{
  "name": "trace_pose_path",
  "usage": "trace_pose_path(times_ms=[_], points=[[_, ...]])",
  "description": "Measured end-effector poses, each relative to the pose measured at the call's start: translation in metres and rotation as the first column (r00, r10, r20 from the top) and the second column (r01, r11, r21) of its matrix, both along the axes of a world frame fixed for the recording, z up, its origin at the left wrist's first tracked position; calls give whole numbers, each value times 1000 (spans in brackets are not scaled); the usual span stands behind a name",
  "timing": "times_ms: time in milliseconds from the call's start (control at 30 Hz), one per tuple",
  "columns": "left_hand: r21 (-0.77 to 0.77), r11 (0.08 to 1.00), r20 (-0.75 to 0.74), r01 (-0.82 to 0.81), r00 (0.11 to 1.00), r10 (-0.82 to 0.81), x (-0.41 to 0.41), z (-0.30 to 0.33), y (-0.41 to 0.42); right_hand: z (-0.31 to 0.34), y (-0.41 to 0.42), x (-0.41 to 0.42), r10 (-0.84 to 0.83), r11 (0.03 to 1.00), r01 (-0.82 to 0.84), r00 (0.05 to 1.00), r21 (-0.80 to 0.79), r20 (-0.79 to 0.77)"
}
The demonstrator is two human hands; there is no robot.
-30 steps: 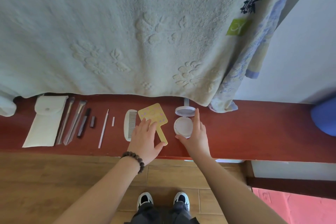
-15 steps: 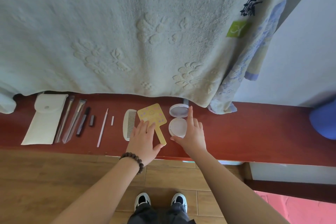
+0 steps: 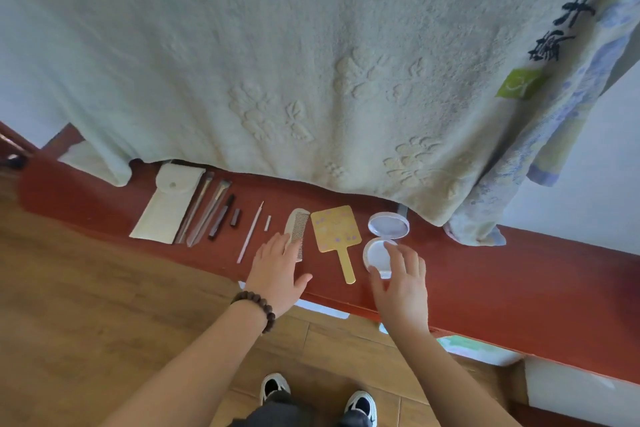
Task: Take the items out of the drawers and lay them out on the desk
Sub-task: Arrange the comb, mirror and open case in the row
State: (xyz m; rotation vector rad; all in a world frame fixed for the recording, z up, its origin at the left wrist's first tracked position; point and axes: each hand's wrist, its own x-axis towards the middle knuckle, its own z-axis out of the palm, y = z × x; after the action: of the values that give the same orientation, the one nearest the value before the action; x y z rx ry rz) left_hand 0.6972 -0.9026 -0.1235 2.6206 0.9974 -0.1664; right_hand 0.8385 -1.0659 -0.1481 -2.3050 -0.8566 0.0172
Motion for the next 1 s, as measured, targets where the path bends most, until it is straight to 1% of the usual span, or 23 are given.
trace_pose_path(times_ms=[67, 133, 200, 267, 333, 467, 533, 633, 767, 833, 900, 967, 1000], points=[[13, 1000, 51, 27, 998, -28, -11, -2, 11, 0, 11, -17, 146, 989, -146, 988, -10, 45], [10, 998, 85, 70, 994, -70, -18, -2, 22, 0, 23, -30, 287, 954, -282, 957, -98, 36], [-7, 994, 113, 110, 988, -109, -20, -3, 37, -1, 35, -37, 324, 926, -318, 946, -201, -3], [-21, 989, 141, 145, 980, -141, -19, -5, 53, -2, 45, -41, 282, 920, -289, 957, -265, -64], [-21, 979, 134, 200, 971, -196, -16, -9, 68, -3, 55, -44, 240, 909, -261, 965, -325, -104], [6, 929, 92, 370, 925, -369, -8, -18, 80, -7, 75, -57, 158, 865, -210, 976, -456, -151], [2, 903, 48, 429, 902, -429, -5, -22, 83, -10, 83, -65, 86, 852, -165, 980, -497, -177], [-23, 878, -1, 478, 878, -478, -3, -26, 88, -13, 93, -76, -23, 854, -88, 978, -513, -206], [-22, 867, -14, 498, 867, -498, -3, -26, 92, -9, 115, -82, -147, 872, -31, 935, -488, -322], [-10, 871, -22, 491, 871, -491, -2, -25, 93, 0, 118, -80, -197, 913, 32, 908, -407, -370], [-13, 878, -29, 478, 878, -478, 0, -24, 93, 9, 108, -74, -272, 938, 174, 907, -301, -323], [-22, 885, -37, 466, 884, -466, 3, -23, 94, 12, 86, -62, -391, 913, 338, 882, -226, -261], [-24, 887, -43, 461, 886, -462, 4, -23, 94, 11, 73, -53, -446, 891, 400, 858, -215, -253]])
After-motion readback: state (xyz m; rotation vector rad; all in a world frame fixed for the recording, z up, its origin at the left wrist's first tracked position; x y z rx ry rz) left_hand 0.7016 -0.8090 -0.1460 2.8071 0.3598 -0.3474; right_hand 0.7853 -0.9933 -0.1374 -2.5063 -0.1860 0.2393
